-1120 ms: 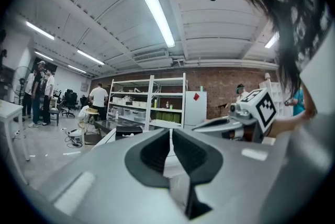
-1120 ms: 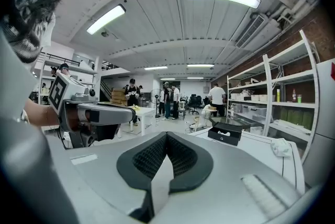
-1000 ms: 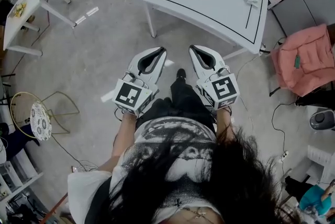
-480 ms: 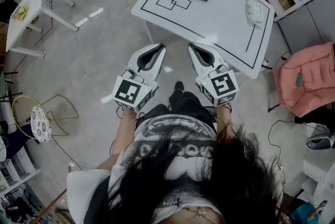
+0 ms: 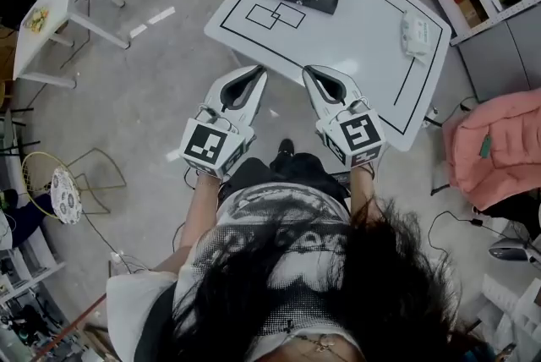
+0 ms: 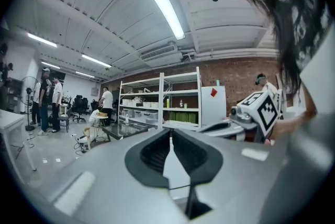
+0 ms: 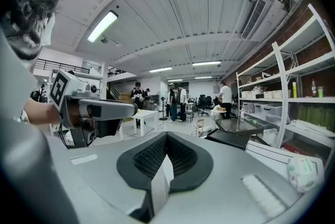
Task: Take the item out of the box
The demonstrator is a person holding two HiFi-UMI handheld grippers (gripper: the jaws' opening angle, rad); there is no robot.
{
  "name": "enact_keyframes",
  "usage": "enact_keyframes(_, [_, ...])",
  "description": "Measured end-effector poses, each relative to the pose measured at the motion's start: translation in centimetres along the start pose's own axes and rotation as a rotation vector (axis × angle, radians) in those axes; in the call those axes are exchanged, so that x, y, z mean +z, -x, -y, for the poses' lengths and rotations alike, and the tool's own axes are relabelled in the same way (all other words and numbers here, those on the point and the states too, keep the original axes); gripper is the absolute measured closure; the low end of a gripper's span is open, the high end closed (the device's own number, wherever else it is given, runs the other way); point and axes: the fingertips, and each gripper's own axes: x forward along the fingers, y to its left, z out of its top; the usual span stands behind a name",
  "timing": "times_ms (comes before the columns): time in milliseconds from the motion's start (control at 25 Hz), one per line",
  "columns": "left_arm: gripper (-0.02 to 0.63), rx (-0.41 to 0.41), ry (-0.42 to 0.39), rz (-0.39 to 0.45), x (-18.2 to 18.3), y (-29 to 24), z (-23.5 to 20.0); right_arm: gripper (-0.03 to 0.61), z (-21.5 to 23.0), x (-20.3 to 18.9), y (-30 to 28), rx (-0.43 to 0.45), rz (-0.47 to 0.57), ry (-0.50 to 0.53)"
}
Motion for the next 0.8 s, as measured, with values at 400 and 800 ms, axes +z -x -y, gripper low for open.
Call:
enact_keyframes(400, [0.614, 0.028, 0.004, -0.044, -0.8, -2.6, -1.1, 0.574, 2.9, -1.1, -2.1, 0.023, -0.022, -0.022])
enact_keyframes(800, [0.614, -0.008, 0.011, -0.058, -1.0, -5.3, -4.0, 0.574, 5.7, -1.9, -5.0, -0.032, -0.053, -0.018])
